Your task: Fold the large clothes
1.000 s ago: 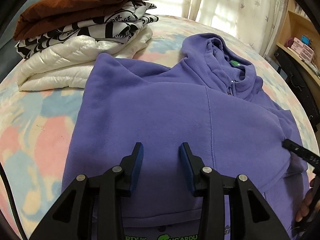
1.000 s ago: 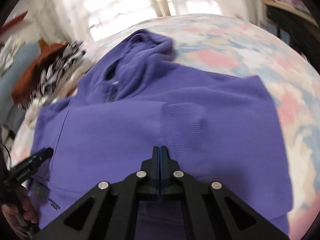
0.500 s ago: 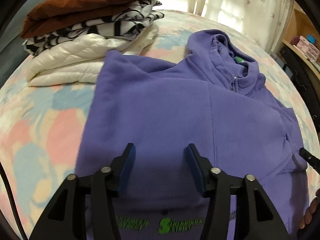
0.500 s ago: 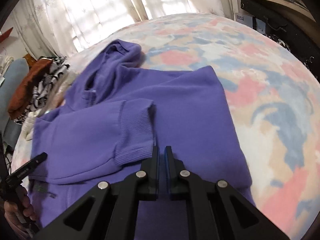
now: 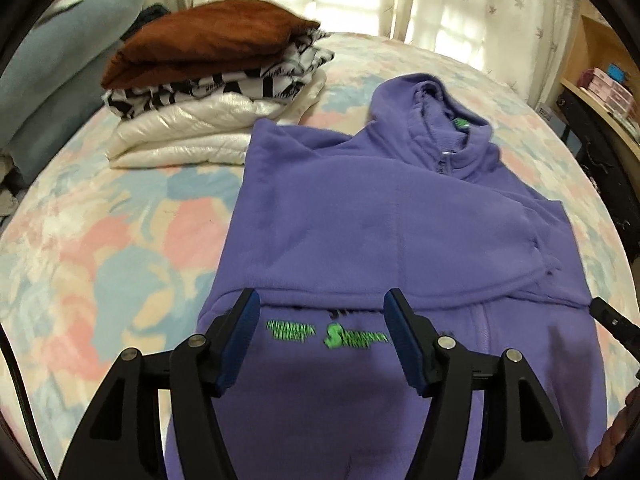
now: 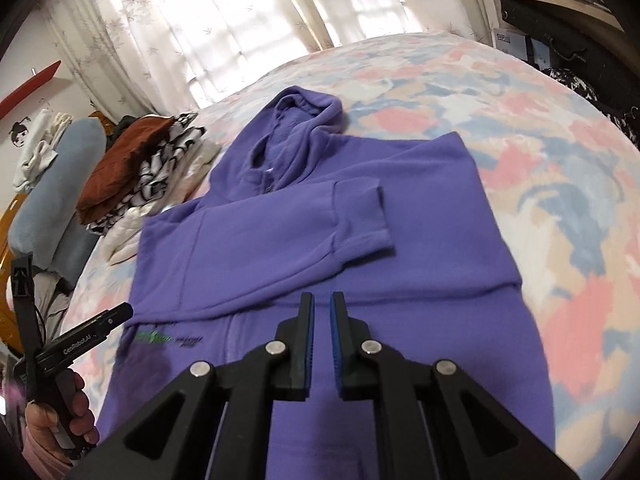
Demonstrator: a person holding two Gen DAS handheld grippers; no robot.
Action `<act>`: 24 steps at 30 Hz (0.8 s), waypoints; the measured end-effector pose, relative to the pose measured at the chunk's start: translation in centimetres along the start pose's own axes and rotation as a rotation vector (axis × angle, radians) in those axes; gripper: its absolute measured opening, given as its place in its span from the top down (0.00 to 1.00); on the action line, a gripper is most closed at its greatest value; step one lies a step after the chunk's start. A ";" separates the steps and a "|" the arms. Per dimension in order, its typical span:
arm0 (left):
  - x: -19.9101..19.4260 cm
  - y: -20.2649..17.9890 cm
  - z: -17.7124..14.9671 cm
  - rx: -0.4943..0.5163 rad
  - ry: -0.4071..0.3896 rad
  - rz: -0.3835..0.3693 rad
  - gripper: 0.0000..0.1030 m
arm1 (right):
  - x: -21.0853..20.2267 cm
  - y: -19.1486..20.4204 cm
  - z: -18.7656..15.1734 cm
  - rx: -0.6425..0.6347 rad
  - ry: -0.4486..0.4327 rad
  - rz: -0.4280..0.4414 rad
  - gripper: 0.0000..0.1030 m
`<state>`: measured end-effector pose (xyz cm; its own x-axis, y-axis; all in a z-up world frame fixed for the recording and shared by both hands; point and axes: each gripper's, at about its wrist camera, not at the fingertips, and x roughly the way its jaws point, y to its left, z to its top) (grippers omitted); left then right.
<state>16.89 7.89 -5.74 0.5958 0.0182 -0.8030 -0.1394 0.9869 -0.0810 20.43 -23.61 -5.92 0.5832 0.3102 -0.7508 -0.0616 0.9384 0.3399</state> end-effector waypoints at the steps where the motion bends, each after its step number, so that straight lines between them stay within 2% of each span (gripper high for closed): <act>1: -0.8 -0.2 -0.3 0.012 -0.010 0.005 0.39 | -0.5 0.3 -0.4 0.000 0.000 0.006 0.90; 3: -2.5 -0.5 -0.8 0.031 -0.029 0.012 0.39 | -1.2 0.6 -0.9 -0.002 0.000 0.014 0.83; 5: -4.1 -0.6 -1.3 0.036 -0.045 0.006 0.39 | -2.4 0.9 -1.6 0.001 -0.006 0.025 0.68; 6: -4.9 -0.7 -1.6 0.036 -0.050 0.001 0.39 | -2.8 1.0 -1.8 0.002 -0.010 0.031 0.66; 15: -10.7 0.1 -4.4 0.034 -0.087 -0.003 0.37 | -8.3 2.2 -3.6 -0.043 -0.064 0.065 0.64; 17: -11.9 0.5 -5.2 0.024 -0.097 -0.001 0.33 | -9.6 2.4 -4.1 -0.060 -0.080 0.065 0.64; 24: -14.7 2.9 -8.1 0.002 -0.107 0.008 0.32 | -13.0 2.6 -6.3 -0.085 -0.108 0.060 0.62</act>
<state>1.32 9.15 1.10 0.6757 0.0434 -0.7359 -0.1434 0.9869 -0.0735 7.60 -24.23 1.12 0.6601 0.3520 -0.6636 -0.1647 0.9297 0.3293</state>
